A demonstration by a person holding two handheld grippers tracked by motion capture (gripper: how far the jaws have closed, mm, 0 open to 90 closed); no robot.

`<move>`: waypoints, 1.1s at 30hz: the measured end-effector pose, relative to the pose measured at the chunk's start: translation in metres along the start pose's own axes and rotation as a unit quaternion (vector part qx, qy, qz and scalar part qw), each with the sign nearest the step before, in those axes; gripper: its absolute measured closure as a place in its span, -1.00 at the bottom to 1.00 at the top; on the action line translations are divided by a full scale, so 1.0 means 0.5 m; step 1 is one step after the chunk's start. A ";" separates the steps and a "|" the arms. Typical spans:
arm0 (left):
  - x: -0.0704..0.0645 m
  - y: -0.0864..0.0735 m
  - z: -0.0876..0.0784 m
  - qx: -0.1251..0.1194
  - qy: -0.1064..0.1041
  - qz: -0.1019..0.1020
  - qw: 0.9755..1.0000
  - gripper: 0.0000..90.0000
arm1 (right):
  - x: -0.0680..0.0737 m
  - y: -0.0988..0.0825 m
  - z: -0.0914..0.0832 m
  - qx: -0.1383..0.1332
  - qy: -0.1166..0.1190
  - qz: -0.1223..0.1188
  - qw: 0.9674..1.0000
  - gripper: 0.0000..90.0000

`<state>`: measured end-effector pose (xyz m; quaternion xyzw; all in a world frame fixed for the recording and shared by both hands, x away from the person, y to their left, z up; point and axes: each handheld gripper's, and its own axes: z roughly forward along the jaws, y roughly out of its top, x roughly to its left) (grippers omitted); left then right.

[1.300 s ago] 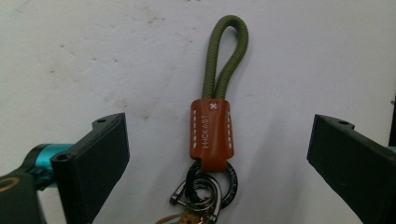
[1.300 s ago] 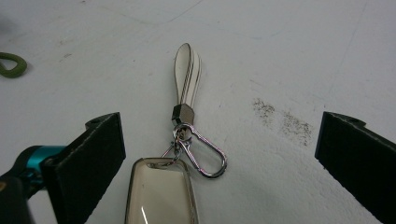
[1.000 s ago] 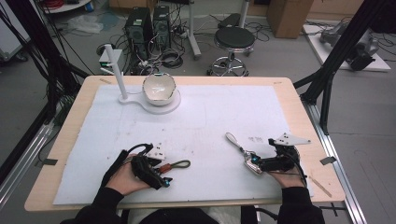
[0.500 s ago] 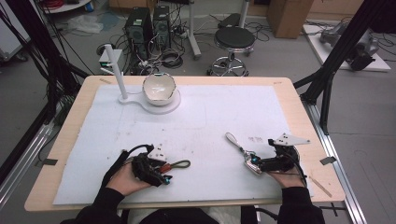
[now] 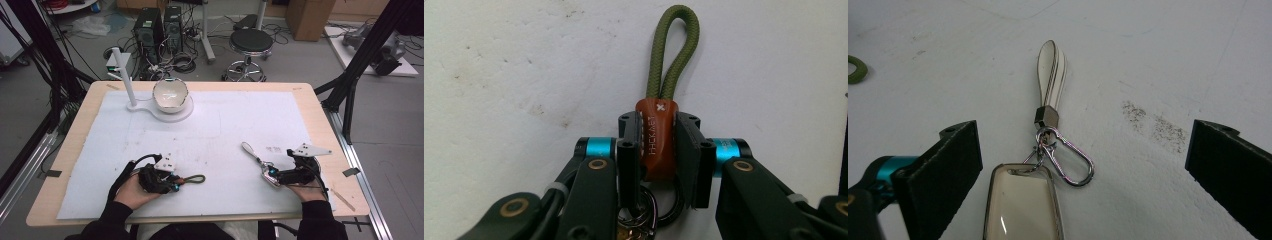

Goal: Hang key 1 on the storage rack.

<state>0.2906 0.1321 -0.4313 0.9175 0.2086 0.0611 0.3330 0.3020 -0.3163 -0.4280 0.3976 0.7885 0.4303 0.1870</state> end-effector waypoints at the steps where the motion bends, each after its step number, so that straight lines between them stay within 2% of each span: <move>1: 0.000 0.000 0.000 0.000 0.000 0.000 1.000 0.61 | 0.000 0.000 0.000 0.000 0.000 0.000 1.000 -0.98; 7: 0.005 -0.002 -0.006 -0.004 0.014 -0.009 1.000 0.62 | -0.001 0.000 -0.001 -0.004 -0.002 0.001 1.000 -0.98; 8: 0.011 -0.005 -0.014 -0.015 0.018 -0.014 1.000 0.62 | -0.002 0.000 -0.002 -0.006 -0.003 0.002 1.000 -0.98; 9: 0.011 -0.005 -0.014 -0.015 0.018 -0.014 1.000 0.62 | -0.002 0.000 -0.002 -0.006 -0.003 0.002 1.000 -0.98; 10: 0.019 -0.008 -0.024 -0.033 0.021 -0.026 0.999 0.62 | -0.001 0.001 -0.003 -0.010 -0.006 0.003 1.000 -0.98; 15: 0.038 -0.017 -0.051 -0.051 0.032 -0.046 0.997 0.62 | -0.001 0.001 -0.007 -0.017 -0.009 0.004 1.000 -0.98; 16: 0.049 -0.024 -0.067 -0.064 0.040 -0.056 0.996 0.62 | 0.000 0.002 -0.008 -0.018 -0.009 0.005 1.000 -0.98; 17: 0.049 -0.024 -0.067 -0.064 0.040 -0.056 0.996 0.62 | 0.000 0.002 -0.008 -0.018 -0.009 0.005 1.000 -0.98; 18: 0.059 -0.032 -0.085 -0.078 0.047 -0.069 0.994 0.62 | 0.003 0.003 -0.007 -0.018 -0.008 0.006 1.000 -0.98; 19: 0.059 -0.032 -0.085 -0.078 0.047 -0.069 0.994 0.62 | 0.003 0.003 -0.007 -0.018 -0.008 0.006 1.000 -0.98; 20: 0.071 -0.040 -0.103 -0.093 0.049 -0.080 0.991 0.62 | 0.005 0.004 -0.006 -0.018 -0.009 0.003 1.000 -0.98; 21: 0.071 -0.040 -0.103 -0.093 0.049 -0.080 0.991 0.62 | 0.005 0.004 -0.006 -0.018 -0.009 0.003 1.000 -0.98; 22: 0.083 -0.046 -0.118 -0.106 0.054 -0.092 0.989 0.62 | 0.007 0.004 -0.005 -0.017 -0.009 0.002 1.000 -0.98; 23: 0.083 -0.046 -0.118 -0.106 0.054 -0.092 0.989 0.62 | 0.007 0.004 -0.005 -0.017 -0.009 0.002 1.000 -0.98; 24: 0.094 -0.051 -0.130 -0.112 0.067 -0.096 0.987 0.62 | 0.008 0.004 -0.004 -0.014 -0.009 0.003 1.000 -0.98; 27: 0.105 -0.056 -0.139 -0.115 0.075 -0.101 0.985 0.62 | 0.008 0.004 -0.003 -0.012 -0.011 0.003 1.000 -0.98; 28: 0.116 -0.060 -0.148 -0.121 0.083 -0.106 0.983 0.62 | 0.008 0.003 -0.002 -0.011 -0.013 0.001 1.000 -0.98; 29: 0.116 -0.060 -0.148 -0.121 0.083 -0.106 0.983 0.62 | 0.008 0.003 -0.002 -0.011 -0.013 0.001 1.000 -0.98; 30: 0.128 -0.065 -0.158 -0.130 0.088 -0.115 0.981 0.62 | 0.008 0.003 -0.002 -0.011 -0.013 0.001 1.000 -0.98; 31: 0.128 -0.065 -0.158 -0.130 0.088 -0.115 0.981 0.62 | 0.008 0.003 -0.002 -0.011 -0.013 0.001 1.000 -0.98; 32: 0.140 -0.070 -0.170 -0.135 0.095 -0.124 0.978 0.62 | 0.008 0.003 -0.002 -0.010 -0.013 0.001 1.000 -0.98; 33: 0.140 -0.070 -0.170 -0.135 0.095 -0.124 0.978 0.62 | 0.008 0.003 -0.002 -0.010 -0.013 0.001 1.000 -0.98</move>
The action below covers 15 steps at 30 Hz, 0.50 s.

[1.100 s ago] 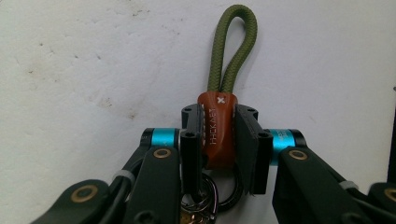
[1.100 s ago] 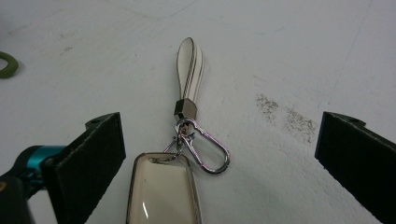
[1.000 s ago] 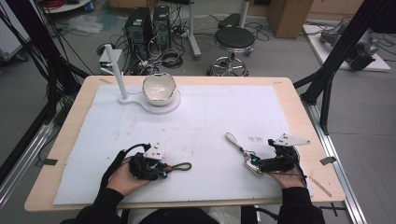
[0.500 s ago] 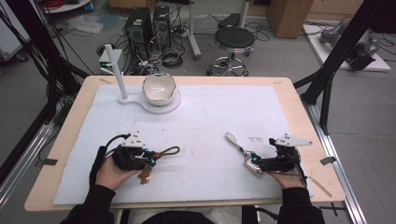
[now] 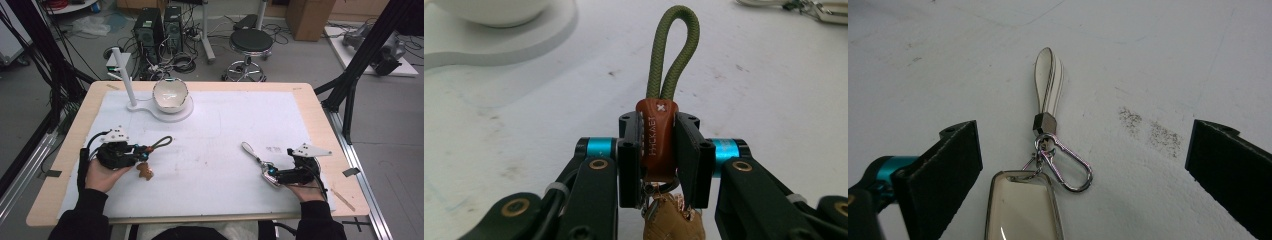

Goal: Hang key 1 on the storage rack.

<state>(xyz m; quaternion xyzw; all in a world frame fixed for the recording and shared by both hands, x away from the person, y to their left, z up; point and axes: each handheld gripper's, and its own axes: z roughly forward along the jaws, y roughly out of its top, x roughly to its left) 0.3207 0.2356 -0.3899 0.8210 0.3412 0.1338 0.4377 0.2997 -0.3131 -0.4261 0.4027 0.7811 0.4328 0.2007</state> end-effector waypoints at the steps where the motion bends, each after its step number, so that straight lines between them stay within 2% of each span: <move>1: 0.014 0.003 -0.010 -0.004 0.014 -0.007 1.000 0.62 | 0.000 0.000 0.001 0.001 0.000 -0.002 1.000 -0.98; 2: 0.014 0.003 -0.010 -0.004 0.014 -0.007 1.000 0.62 | 0.000 0.000 0.001 0.001 0.000 -0.002 1.000 -0.98; 3: 0.028 0.008 -0.024 -0.011 0.032 -0.016 0.999 0.62 | 0.000 -0.001 0.002 0.003 0.001 0.000 1.000 -0.98; 4: 0.028 0.008 -0.024 -0.011 0.032 -0.016 0.999 0.62 | 0.000 -0.001 0.002 0.003 0.001 0.000 1.000 -0.98; 5: 0.039 0.012 -0.034 -0.017 0.042 -0.021 0.999 0.62 | 0.000 -0.001 0.002 0.003 0.000 -0.001 1.000 -0.98; 6: 0.039 0.012 -0.034 -0.017 0.042 -0.021 0.999 0.62 | 0.000 -0.001 0.002 0.003 0.000 -0.001 1.000 -0.98; 7: 0.054 0.016 -0.046 -0.027 0.050 -0.028 0.998 0.62 | -0.002 -0.002 0.003 0.003 0.000 -0.003 1.000 -0.98; 8: 0.054 0.016 -0.046 -0.027 0.050 -0.028 0.998 0.62 | -0.002 -0.002 0.003 0.003 0.000 -0.003 1.000 -0.98; 9: 0.067 0.020 -0.055 -0.035 0.053 -0.035 0.997 0.62 | -0.001 -0.002 0.003 0.003 0.001 -0.003 1.000 -0.98; 12: 0.076 0.024 -0.062 -0.039 0.061 -0.037 0.997 0.62 | 0.000 -0.002 0.003 0.003 0.000 -0.004 1.000 -0.98; 13: 0.090 0.029 -0.072 -0.052 0.061 -0.047 0.996 0.62 | 0.001 -0.002 0.003 0.005 0.001 -0.004 1.000 -0.98; 14: 0.090 0.029 -0.072 -0.052 0.061 -0.047 0.996 0.62 | 0.001 -0.002 0.003 0.005 0.001 -0.004 1.000 -0.98; 15: 0.101 0.033 -0.080 -0.061 0.065 -0.055 0.994 0.62 | 0.001 -0.002 0.004 0.005 0.001 -0.005 1.000 -0.98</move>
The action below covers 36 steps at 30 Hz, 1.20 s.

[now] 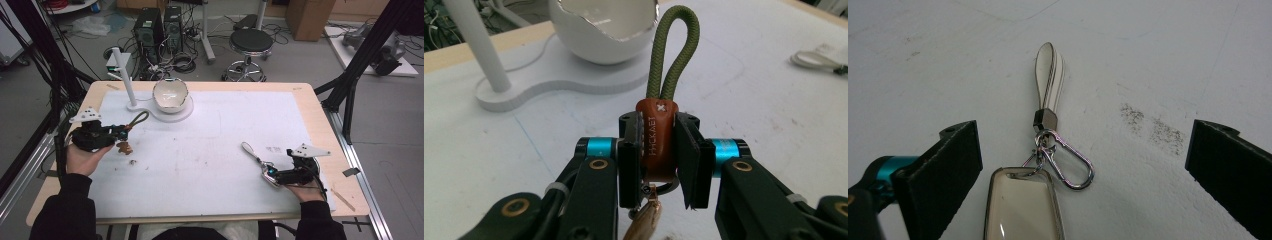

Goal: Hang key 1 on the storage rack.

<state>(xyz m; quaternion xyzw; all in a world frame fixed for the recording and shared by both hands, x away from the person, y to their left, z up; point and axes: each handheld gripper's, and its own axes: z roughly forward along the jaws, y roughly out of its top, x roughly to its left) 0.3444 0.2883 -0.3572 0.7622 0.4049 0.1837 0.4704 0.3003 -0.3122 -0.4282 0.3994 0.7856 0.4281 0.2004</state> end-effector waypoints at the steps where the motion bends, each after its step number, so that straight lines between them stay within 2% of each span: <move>1: 0.000 0.000 0.000 0.000 0.000 0.000 1.000 0.62 | 0.000 0.000 0.000 0.000 0.000 0.000 1.000 -0.98; 4: 0.026 0.014 -0.010 -0.010 0.013 -0.014 1.000 0.62 | 0.001 0.000 0.001 0.000 -0.002 0.000 1.000 -0.98; 7: 0.039 0.020 -0.014 -0.013 0.021 -0.020 1.000 0.62 | 0.001 0.000 0.001 0.001 -0.002 -0.001 1.000 -0.98; 8: 0.052 0.024 -0.019 -0.021 0.022 -0.031 0.999 0.62 | 0.001 0.000 0.001 0.001 -0.004 -0.002 1.000 -0.98; 15: 0.079 0.037 -0.027 -0.035 0.034 -0.041 0.998 0.62 | 0.001 0.000 0.001 0.000 -0.004 -0.001 1.000 -0.98; 16: 0.092 0.043 -0.032 -0.042 0.038 -0.048 0.997 0.62 | 0.002 0.000 0.001 0.002 -0.002 0.001 1.000 -0.98; 18: 0.100 0.049 -0.035 -0.047 0.042 -0.050 0.997 0.62 | 0.002 0.000 0.001 0.002 -0.002 0.000 1.000 -0.98; 23: 0.113 0.061 -0.036 -0.043 0.045 -0.056 0.996 0.62 | 0.002 0.000 0.001 0.003 -0.002 0.001 1.000 -0.98; 27: 0.130 0.071 -0.035 -0.051 0.048 -0.071 0.995 0.62 | 0.002 0.000 0.002 0.002 -0.002 -0.003 1.000 -0.98; 31: 0.149 0.077 -0.030 -0.043 0.065 -0.074 0.994 0.62 | 0.003 -0.001 0.003 0.003 -0.001 -0.003 1.000 -0.98; 32: 0.161 0.077 -0.024 -0.029 0.080 -0.071 0.994 0.62 | 0.003 -0.001 0.003 0.004 -0.001 -0.002 1.000 -0.98; 33: 0.161 0.077 -0.024 -0.029 0.080 -0.071 0.994 0.62 | 0.003 -0.001 0.003 0.004 -0.001 -0.002 1.000 -0.98; 34: 0.176 0.073 -0.018 -0.025 0.084 -0.081 0.993 0.62 | 0.003 -0.001 0.004 0.006 -0.001 -0.004 1.000 -0.98; 35: 0.176 0.073 -0.018 -0.025 0.084 -0.081 0.993 0.62 | 0.003 -0.001 0.004 0.006 -0.001 -0.004 1.000 -0.98; 36: 0.190 0.069 -0.013 -0.029 0.086 -0.094 0.991 0.62 | 0.004 -0.001 0.004 0.007 -0.001 -0.004 1.000 -0.98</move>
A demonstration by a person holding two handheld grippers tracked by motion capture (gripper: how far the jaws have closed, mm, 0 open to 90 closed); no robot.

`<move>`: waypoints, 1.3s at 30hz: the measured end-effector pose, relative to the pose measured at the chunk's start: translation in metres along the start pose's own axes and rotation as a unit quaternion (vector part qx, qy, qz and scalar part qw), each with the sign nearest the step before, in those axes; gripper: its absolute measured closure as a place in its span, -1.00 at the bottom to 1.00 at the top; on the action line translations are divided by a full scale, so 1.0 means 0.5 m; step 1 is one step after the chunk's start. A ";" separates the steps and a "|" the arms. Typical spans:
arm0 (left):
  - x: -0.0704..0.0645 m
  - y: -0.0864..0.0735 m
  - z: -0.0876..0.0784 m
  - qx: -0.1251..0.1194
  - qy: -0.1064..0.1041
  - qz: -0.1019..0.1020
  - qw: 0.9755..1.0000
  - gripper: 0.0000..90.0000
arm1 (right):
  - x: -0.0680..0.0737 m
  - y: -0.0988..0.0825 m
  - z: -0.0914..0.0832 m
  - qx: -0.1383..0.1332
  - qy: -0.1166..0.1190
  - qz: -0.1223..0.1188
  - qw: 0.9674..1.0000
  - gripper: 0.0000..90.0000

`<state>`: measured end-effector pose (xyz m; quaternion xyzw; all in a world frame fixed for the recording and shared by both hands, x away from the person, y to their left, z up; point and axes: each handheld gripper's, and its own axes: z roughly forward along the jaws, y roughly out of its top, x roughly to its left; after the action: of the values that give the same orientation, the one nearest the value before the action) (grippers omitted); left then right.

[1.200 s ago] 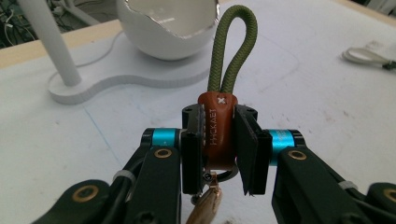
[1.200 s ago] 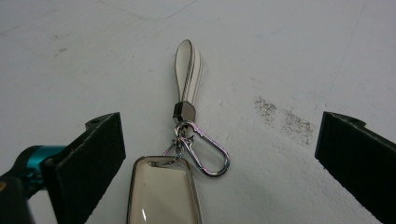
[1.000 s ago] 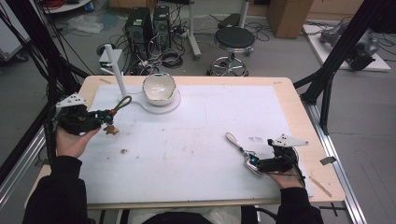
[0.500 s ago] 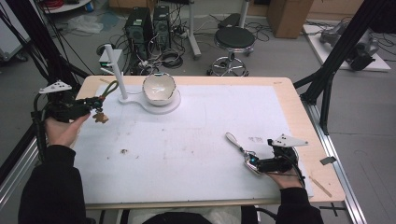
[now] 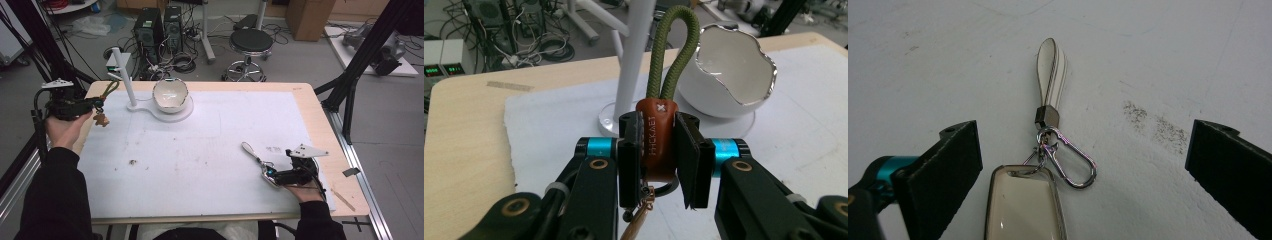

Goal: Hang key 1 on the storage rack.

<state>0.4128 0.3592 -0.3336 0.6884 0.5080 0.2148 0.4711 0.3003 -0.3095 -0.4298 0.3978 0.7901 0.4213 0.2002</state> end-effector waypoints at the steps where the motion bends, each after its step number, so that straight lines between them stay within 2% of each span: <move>1: 0.000 0.000 0.000 0.000 0.000 0.000 1.000 0.62 | 0.000 0.000 0.000 0.000 0.000 0.000 1.000 -0.98; 4: 0.014 0.002 0.008 -0.010 0.001 -0.018 1.000 0.62 | 0.001 -0.001 0.001 0.002 0.001 -0.001 1.000 -0.98; 9: 0.022 0.008 0.022 -0.013 -0.001 -0.027 1.000 0.62 | 0.002 -0.001 0.003 0.005 0.001 -0.001 1.000 -0.98; 11: 0.026 0.014 0.024 -0.022 -0.005 -0.036 0.999 0.62 | 0.003 -0.001 0.003 0.004 -0.001 -0.002 1.000 -0.98; 14: 0.031 0.027 0.027 -0.021 0.002 -0.039 0.999 0.62 | 0.003 -0.001 0.003 0.004 -0.001 -0.003 1.000 -0.98; 17: 0.038 0.034 0.031 -0.025 -0.002 -0.048 0.999 0.63 | 0.005 -0.001 0.005 0.006 -0.002 -0.007 1.000 -0.98; 18: 0.046 0.035 0.035 -0.034 0.001 -0.062 0.998 0.63 | 0.004 -0.001 0.006 0.008 -0.003 -0.011 1.000 -0.98; 23: 0.066 0.035 0.045 -0.025 0.008 -0.079 0.997 0.63 | 0.005 -0.002 0.006 0.011 -0.006 -0.013 1.000 -0.98; 24: 0.075 0.033 0.049 -0.033 0.002 -0.094 0.995 0.63 | 0.004 0.000 0.005 0.011 -0.009 -0.011 1.000 -0.98; 27: 0.082 0.031 0.054 -0.033 0.000 -0.102 0.994 0.63 | 0.001 0.001 0.006 0.008 -0.011 -0.009 1.000 -0.98; 29: 0.089 0.029 0.062 -0.025 0.000 -0.107 0.994 0.63 | -0.001 0.001 0.007 0.010 -0.013 -0.010 1.000 -0.98; 30: 0.094 0.026 0.067 -0.032 -0.011 -0.119 0.992 0.63 | 0.000 0.001 0.008 0.011 -0.014 -0.009 1.000 -0.98; 39: 0.097 0.020 0.089 -0.022 -0.018 -0.129 0.991 0.63 | 0.001 0.001 0.011 0.015 -0.015 -0.015 1.000 -0.98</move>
<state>0.4710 0.3834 -0.3543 0.6100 0.5792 0.1507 0.5194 0.3041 -0.3061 -0.4325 0.3952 0.7991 0.4003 0.2122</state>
